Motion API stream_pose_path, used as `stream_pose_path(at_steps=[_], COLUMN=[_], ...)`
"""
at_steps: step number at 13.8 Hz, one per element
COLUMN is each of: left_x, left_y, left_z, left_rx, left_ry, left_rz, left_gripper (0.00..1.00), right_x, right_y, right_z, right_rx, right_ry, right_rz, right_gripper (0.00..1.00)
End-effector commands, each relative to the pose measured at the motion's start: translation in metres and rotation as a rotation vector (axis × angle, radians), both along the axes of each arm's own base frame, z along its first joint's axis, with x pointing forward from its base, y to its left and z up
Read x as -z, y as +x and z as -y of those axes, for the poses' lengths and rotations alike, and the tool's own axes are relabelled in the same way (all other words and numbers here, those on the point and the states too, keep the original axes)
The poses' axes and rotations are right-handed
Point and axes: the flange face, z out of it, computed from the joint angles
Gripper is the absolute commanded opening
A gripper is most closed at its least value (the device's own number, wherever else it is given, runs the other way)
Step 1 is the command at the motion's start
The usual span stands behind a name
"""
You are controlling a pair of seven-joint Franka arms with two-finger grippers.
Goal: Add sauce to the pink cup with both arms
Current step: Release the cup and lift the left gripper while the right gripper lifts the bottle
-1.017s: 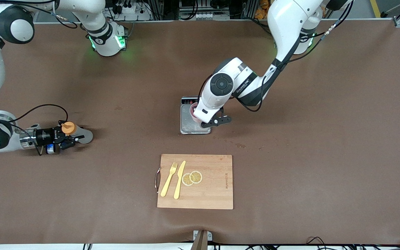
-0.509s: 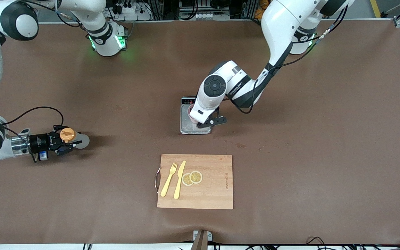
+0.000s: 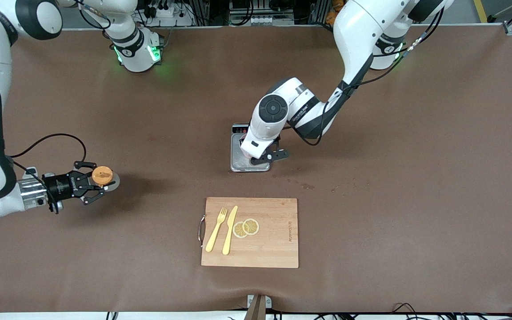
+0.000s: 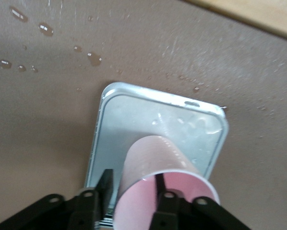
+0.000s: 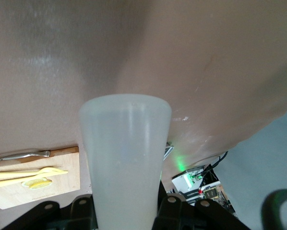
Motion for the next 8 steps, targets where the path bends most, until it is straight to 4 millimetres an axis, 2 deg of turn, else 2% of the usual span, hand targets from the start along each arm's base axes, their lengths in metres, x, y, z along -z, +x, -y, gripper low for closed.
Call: stream_pose_path(at_steps=[1, 4, 6, 8], left_x=[-0.018, -0.041, -0.057, -0.081], left_y=[0.008, 0.019, 0.032, 0.045], left_z=[0.000, -0.010, -0.024, -0.043], left_rx=[-0.021, -0.035, -0.054, -0.060], left_ry=[0.004, -0.011, -0.015, -0.008], left_rz=[0.042, 0.072, 0.089, 0.101], left_gripper=[1.00, 1.00, 1.00, 1.00], right_x=[-0.035, -0.065, -0.089, -0.101], right_y=[0.007, 0.008, 0.007, 0.006], right_z=[-0.019, -0.069, -0.095, -0.134], right_rx=[0.019, -0.029, -0.022, -0.033], right_ry=[-0.069, -0.226, -0.269, -0.365], right_rz=[-0.021, -0.032, -0.030, -0.040], right_gripper=[0.37, 0.37, 0.37, 0.37])
